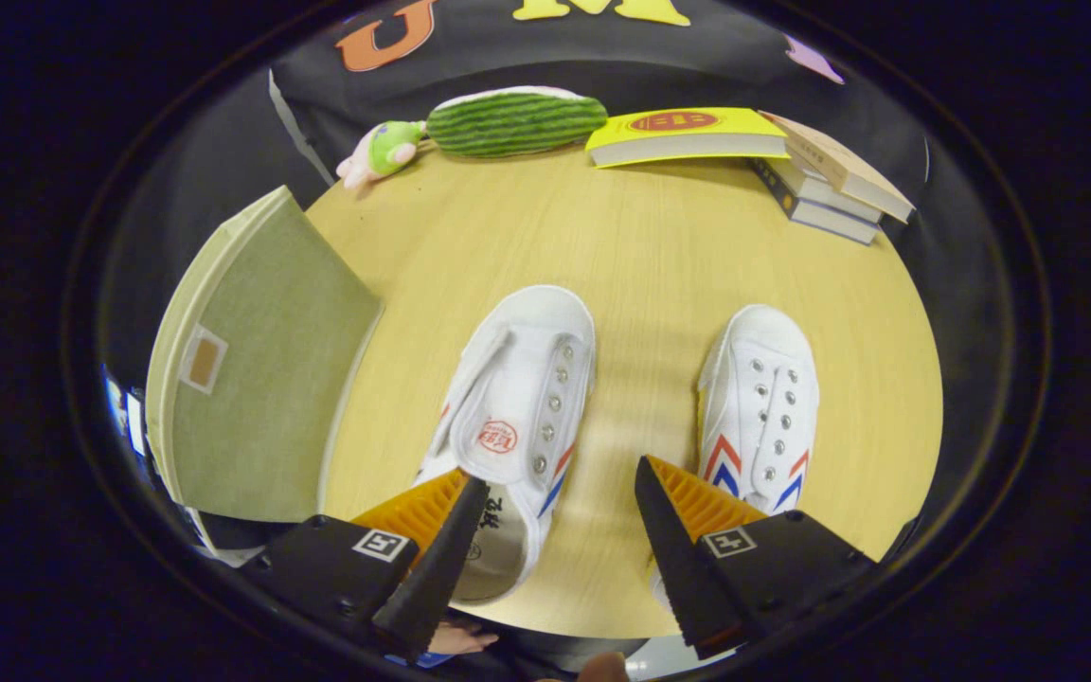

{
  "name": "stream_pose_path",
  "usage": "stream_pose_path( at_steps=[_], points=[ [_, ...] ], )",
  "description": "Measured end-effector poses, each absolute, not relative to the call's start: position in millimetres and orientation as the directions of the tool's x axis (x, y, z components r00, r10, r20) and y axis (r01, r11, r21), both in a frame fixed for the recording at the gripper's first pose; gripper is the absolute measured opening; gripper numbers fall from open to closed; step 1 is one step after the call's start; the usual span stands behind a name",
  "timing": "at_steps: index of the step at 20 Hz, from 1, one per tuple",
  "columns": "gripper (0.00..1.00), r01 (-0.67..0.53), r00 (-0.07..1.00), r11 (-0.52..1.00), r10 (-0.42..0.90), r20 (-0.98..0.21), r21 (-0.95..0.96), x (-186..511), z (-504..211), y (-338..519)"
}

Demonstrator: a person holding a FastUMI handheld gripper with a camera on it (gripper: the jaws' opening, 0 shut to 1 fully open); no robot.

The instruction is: Open the storage box then place both shoes into the box .Put the left shoe in first, then the right shoe, with the right side of both shoes facing outward in a uniform manner.

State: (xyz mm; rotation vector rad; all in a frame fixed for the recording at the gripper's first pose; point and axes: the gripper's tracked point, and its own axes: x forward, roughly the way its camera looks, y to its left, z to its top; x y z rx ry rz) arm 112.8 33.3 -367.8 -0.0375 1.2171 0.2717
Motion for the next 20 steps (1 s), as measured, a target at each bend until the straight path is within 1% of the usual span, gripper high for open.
stream_pose_path(
  at_steps=[6,7,8,9,10,12,13,15,16,17,18,19,20],
  points=[
    [0.9,-0.201,0.262,0.964,0.222,-0.939,0.172,118,-385,42],
    [0.81,-0.193,0.247,0.963,0.231,-0.941,0.186,117,-388,46],
    [0.77,-0.176,0.234,0.963,0.241,-0.942,0.203,117,-389,50],
    [0.67,-0.162,0.229,0.962,0.254,-0.94,0.221,117,-388,53],
    [0.64,-0.146,0.214,0.958,0.275,-0.937,0.247,115,-389,57],
    [0.46,-0.099,0.21,0.962,0.272,-0.939,0.256,115,-389,59],
    [0.37,-0.094,0.207,0.962,0.272,-0.94,0.258,114,-388,59],
    [0.28,-0.061,0.21,0.962,0.272,-0.939,0.265,114,-387,60],
    [0.26,-0.041,0.211,0.962,0.273,-0.938,0.271,115,-387,60],
    [0.2,-0.027,0.214,0.96,0.277,-0.937,0.277,115,-387,60],
    [0.17,-0.014,0.219,0.958,0.283,-0.934,0.287,115,-386,59],
    [0.11,0.011,0.225,0.954,0.291,-0.93,0.301,115,-385,59],
    [0.09,0.035,0.229,0.948,0.3,-0.926,0.316,115,-385,60]
  ],
)
